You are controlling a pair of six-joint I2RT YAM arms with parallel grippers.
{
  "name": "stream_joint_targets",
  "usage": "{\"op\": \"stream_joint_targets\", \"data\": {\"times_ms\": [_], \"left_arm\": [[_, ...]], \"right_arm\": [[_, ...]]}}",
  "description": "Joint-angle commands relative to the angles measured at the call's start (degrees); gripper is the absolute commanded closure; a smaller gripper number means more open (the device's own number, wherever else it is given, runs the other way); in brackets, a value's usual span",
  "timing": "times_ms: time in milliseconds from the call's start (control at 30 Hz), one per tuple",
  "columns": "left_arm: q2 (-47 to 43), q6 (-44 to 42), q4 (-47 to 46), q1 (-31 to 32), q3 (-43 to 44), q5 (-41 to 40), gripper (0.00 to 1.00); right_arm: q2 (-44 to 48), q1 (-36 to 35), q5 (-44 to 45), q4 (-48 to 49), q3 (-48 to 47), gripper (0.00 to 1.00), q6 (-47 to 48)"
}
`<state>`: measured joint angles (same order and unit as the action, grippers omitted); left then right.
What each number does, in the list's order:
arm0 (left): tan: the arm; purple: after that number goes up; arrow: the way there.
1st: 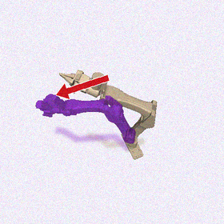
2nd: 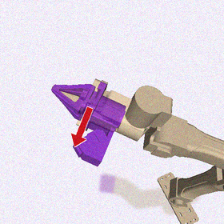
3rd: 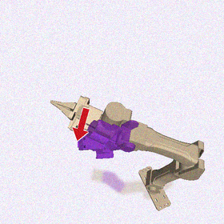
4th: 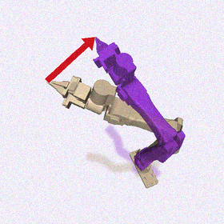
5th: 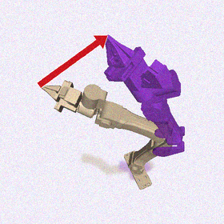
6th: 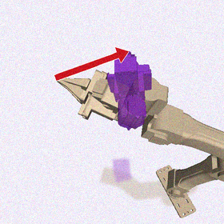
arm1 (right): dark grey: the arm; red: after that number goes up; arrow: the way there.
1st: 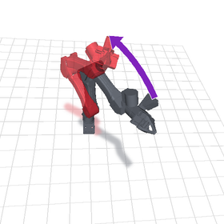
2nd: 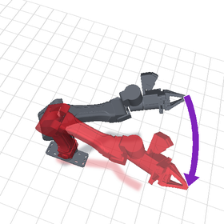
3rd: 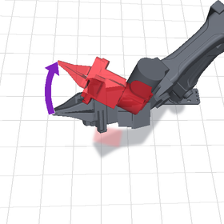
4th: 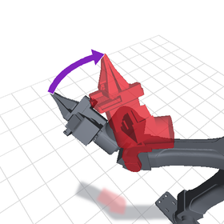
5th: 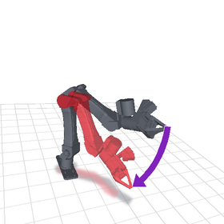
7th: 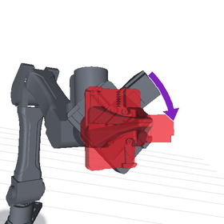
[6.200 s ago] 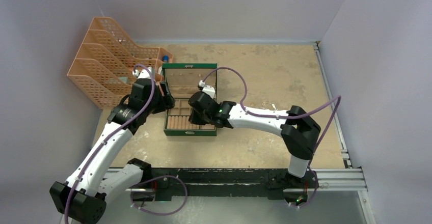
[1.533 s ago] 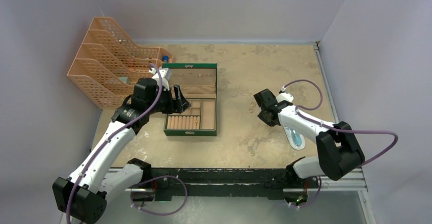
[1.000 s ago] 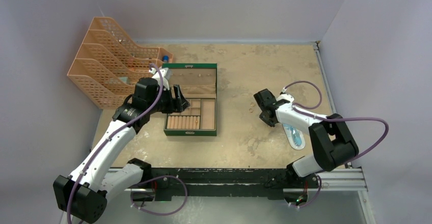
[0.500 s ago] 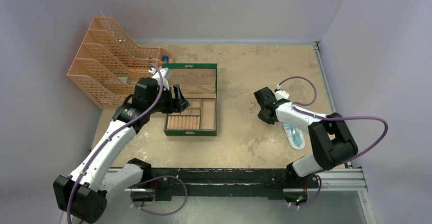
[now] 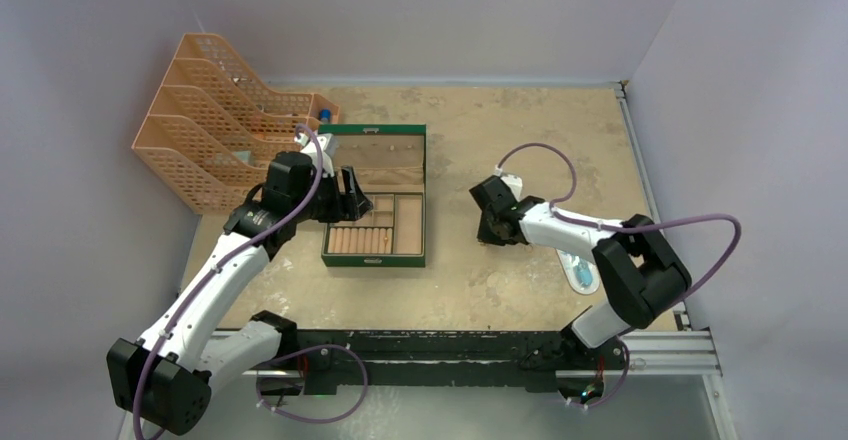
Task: Organize the mixed jewelry
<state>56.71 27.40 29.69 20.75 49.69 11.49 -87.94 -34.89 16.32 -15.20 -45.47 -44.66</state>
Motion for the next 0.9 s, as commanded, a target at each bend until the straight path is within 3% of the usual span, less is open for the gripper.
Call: {"op": "stream_joint_targets", "data": {"times_ms": [0,200,367,667,867], "left_arm": [[0.06,-0.24,-1.3,-0.01,0.67,-0.51,0.35],[0.32,-0.24,-1.46,-0.01,0.81,-0.43,0.35],[0.51,-0.24,-1.5,-0.01,0.93,-0.15,0.35],[0.25,-0.33,-1.29,-0.01,0.76,-0.31,0.35],[-0.11,0.06,-1.2,-0.01,0.71,-0.33,0.36]], "right_arm": [[-3.11,-3.32,-0.54,-1.11,-2.78,0.84,2.64],[-1.94,-4.41,1.8,-4.25,-4.21,0.74,1.38],[-2.22,-4.4,2.27,-6.53,-5.2,0.73,-1.37],[-3.57,-4.63,1.25,-6.39,-5.48,0.82,-3.5],[-2.79,-4.83,1.01,-5.16,-5.49,0.95,-3.81]]}}
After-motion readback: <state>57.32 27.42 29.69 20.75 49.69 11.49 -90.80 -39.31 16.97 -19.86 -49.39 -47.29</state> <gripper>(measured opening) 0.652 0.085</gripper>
